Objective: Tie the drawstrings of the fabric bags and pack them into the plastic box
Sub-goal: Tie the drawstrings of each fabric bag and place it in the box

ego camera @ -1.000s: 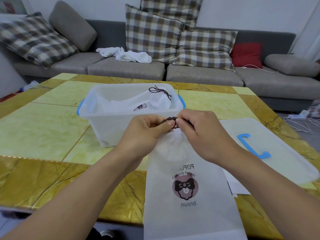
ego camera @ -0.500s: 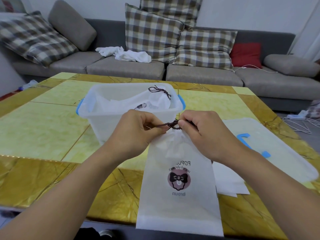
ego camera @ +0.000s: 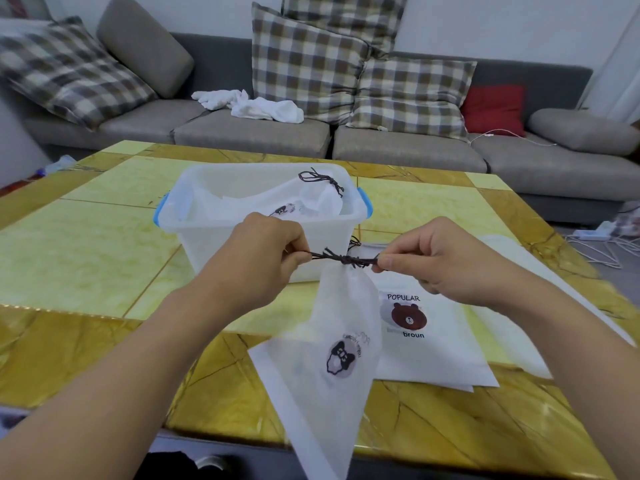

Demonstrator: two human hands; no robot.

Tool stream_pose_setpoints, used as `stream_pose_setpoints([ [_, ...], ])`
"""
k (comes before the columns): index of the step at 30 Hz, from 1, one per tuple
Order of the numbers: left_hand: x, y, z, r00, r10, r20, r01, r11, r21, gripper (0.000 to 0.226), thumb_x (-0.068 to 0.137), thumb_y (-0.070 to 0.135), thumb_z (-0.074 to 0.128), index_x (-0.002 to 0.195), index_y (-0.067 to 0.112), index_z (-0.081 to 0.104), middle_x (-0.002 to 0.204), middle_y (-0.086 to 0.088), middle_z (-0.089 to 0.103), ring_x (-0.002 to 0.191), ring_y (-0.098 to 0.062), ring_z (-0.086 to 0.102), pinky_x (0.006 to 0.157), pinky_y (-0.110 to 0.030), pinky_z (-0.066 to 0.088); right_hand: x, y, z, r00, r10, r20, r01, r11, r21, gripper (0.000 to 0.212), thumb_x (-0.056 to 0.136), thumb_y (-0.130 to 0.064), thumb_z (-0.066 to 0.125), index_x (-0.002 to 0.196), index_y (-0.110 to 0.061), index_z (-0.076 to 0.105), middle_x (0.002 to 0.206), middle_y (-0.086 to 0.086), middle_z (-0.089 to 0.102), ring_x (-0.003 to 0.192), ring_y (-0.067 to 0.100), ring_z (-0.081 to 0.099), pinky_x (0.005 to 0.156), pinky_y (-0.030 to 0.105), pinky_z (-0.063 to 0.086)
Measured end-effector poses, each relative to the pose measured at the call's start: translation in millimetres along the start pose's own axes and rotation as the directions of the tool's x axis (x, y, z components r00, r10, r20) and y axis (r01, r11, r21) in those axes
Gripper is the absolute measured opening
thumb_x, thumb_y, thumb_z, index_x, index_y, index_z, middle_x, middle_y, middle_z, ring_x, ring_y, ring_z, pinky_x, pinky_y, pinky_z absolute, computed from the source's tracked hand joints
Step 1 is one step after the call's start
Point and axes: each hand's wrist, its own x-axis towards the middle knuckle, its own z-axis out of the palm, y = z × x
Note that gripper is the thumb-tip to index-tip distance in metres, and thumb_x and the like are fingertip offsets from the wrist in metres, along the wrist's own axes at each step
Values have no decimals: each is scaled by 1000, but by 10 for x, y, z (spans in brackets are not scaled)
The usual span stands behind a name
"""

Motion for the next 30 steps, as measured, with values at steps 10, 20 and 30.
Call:
stream_pose_setpoints([
  [10, 17, -69, -26, 993, -114, -17, 111, 989, -94, 15, 91, 18, 71, 76, 22, 68, 74, 9, 71, 69, -10, 69, 64, -27, 56, 82, 30, 113, 995, 21, -100, -18, 1000, 24, 28, 99, -22, 62, 73, -15, 73, 59, 3, 36, 58, 21, 30, 52, 29, 30],
  [20, 3, 367, 80, 937, -318, 146, 288, 462, -839, 12, 102, 11, 53, 92, 5, 57, 97, -14, 74, 85, -19, 76, 68, -30, 59, 262, -101, 570, 997, 13, -77, -12, 1000, 14, 59, 74, -54, 80, 124, -35, 55, 108, -12, 61, 96, 0, 62, 63, 23, 51],
  [30, -95, 96, -370, 773, -222, -594, -132, 860, -492, 25, 102, 33, 49, 105, 16, 66, 94, 14, 67, 86, 8, 59, 77, -7, 42, 624, -363, -28, 927, 185, -327, 249, 348, 904, 18, 99, -3, 55, 109, -14, 64, 93, 2, 74, 74, 12, 70, 60, 25, 57],
])
